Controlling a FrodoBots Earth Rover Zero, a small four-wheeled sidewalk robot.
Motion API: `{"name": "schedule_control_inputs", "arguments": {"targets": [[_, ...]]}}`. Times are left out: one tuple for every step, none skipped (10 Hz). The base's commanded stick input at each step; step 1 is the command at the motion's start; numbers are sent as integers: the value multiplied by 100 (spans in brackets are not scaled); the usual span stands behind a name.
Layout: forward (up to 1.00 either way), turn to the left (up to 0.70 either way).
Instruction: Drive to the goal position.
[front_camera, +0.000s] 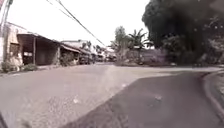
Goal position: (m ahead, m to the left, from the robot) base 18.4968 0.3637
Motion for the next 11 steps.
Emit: {"name": "schedule_control_inputs", "arguments": {"targets": [[70,0],[70,0],[70,0],[70,0],[70,0],[70,0],[70,0],[70,0],[70,0],[70,0],[70,0]]}}
